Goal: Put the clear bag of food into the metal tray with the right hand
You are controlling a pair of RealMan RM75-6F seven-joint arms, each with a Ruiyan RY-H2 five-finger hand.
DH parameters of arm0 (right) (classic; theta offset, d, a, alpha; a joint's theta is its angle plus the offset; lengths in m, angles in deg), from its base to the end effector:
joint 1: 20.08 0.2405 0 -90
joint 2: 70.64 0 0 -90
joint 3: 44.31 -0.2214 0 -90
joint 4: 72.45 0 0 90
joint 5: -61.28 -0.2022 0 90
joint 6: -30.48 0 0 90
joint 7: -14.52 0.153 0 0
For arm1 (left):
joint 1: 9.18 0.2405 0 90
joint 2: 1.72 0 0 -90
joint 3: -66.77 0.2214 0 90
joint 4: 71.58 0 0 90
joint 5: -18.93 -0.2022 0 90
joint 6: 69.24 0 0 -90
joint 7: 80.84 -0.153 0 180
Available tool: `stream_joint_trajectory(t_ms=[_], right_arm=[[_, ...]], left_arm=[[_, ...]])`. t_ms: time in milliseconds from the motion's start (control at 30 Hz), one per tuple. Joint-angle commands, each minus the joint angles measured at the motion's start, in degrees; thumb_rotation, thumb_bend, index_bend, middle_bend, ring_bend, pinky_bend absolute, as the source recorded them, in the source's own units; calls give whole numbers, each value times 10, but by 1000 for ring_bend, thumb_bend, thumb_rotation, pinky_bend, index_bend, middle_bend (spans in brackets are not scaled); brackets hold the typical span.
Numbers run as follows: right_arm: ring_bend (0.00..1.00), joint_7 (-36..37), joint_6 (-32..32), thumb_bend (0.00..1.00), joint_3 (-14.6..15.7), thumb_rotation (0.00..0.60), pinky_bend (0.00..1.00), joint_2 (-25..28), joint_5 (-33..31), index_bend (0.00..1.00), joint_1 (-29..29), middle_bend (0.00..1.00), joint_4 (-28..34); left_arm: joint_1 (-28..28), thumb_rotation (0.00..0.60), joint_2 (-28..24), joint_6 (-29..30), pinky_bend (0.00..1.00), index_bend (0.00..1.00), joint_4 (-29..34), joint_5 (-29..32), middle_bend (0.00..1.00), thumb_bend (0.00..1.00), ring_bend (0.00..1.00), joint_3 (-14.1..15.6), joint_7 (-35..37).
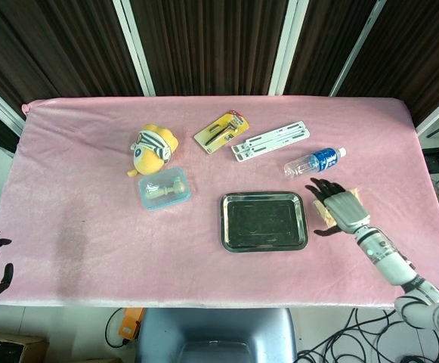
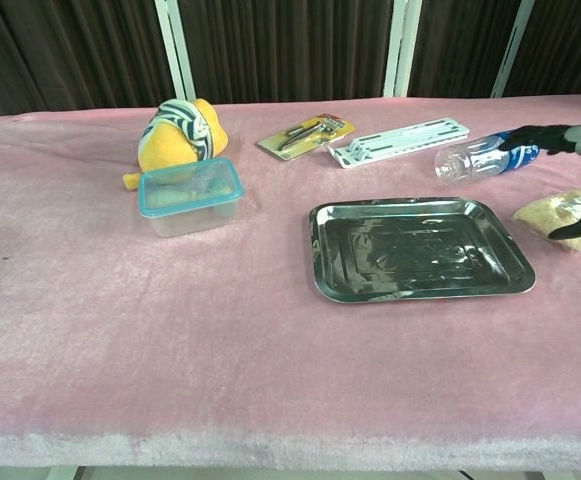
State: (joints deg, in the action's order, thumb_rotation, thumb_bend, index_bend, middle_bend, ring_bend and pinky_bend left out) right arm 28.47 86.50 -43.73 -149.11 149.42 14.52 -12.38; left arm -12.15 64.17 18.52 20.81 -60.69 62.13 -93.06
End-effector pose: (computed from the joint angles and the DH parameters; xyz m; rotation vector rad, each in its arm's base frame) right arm -0.2675 -0.3356 0.0706 1.8904 -0.8470 0.7363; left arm -0.2904 0.1821 0.1595 -1.2890 -0.7865 -0.7271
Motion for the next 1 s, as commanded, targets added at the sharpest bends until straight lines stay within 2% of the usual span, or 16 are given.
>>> stream_joint_trajectory(t_ms=[33,133,267,400,500,767,833,933,1000], right_arm=[[88,-71,5,128,-10,600,273,63,-49,179,-32,113,70],[89,-92,-34,129,-11,600,272,73,-76,178,-29,113,77],[89,-96,-83,134,-14,600,273,56,-98,179,-15,112,49],[92,-93,-96,139,-16,600,272,45,-101,185,-10,112,34],[106,-83,-147,145,-20,600,278,5,-116,203,8,115,-22],[178,-65,-176,185,-21,600,339,-33,-116,275,16,168,-93],[199,-64,-183,211,-25,600,357,-40,-121,302,18,184,-105],[264,-55,-194,319,-29,600,414,-54,-122,375,25,238,-124],[354,-43,-187,490,-30,600,496,-66,-113,481,27,323,-139]], left_arm=[[-1,600,0,-1,333,321,0,-1,190,437,118,0,0],[-3,600,1,-3,333,321,-1,-1,191,436,118,-2,0],[-6,600,2,-7,333,320,-3,0,190,437,119,-3,1],[-7,600,2,-9,333,321,-3,1,190,437,119,-4,1],[-10,600,1,-15,334,321,-5,3,191,437,119,-5,6],[-8,600,0,-13,334,320,-6,5,191,436,119,-6,12],[-8,600,0,-13,334,321,-6,6,191,436,118,-6,12],[-8,600,0,-13,334,321,-6,7,190,436,119,-7,10],[-8,600,0,-13,335,321,-6,8,190,436,119,-6,9]])
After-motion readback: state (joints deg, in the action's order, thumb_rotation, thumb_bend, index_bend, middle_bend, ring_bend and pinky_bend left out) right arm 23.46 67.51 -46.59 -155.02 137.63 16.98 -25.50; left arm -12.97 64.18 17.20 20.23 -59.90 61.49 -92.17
